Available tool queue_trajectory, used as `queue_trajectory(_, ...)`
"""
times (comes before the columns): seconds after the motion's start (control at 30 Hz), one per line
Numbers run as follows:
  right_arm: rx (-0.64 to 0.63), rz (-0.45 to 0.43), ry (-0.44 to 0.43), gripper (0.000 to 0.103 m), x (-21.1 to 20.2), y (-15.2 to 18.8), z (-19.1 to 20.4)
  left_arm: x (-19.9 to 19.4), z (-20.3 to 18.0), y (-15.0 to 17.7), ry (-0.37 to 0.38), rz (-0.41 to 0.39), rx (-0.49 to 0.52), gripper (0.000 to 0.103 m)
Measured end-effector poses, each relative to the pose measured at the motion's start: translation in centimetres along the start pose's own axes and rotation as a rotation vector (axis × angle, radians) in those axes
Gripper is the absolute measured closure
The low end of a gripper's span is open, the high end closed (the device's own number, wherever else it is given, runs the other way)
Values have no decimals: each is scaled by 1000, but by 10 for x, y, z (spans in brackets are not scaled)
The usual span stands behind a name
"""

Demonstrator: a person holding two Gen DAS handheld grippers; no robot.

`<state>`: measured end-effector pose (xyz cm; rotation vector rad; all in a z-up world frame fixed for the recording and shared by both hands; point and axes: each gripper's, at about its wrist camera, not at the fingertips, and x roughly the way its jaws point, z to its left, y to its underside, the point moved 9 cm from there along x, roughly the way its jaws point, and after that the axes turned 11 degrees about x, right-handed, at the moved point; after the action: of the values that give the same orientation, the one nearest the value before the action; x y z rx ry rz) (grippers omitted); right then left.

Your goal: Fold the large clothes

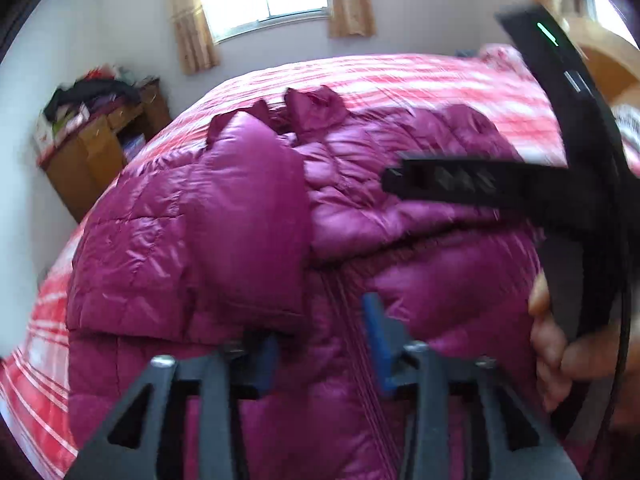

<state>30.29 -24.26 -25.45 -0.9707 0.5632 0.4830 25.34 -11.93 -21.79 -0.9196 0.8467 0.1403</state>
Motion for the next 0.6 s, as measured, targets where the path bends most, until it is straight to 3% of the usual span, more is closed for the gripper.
queue_trajectory(0.1,4,10,-7,25,-1,0,-2,-6,-12,0,-71,-15,133,51)
queue_trajectory(0.3,-31,56,-15,25,-33,1,-3,-35,2,16,6,-38,92,50)
queue_trajectory(0.47,-62,21,-11,24,-71,8,3,-69,44,44,83,-98,-151,46)
queue_trajectory(0.53,-48,31,-70,23,-80,15,15,-75,68,53,45,-98,-245,46)
queue_trajectory(0.6,-40,58,-106,15,-77,25,30,-77,92,60,-1,-81,-312,46)
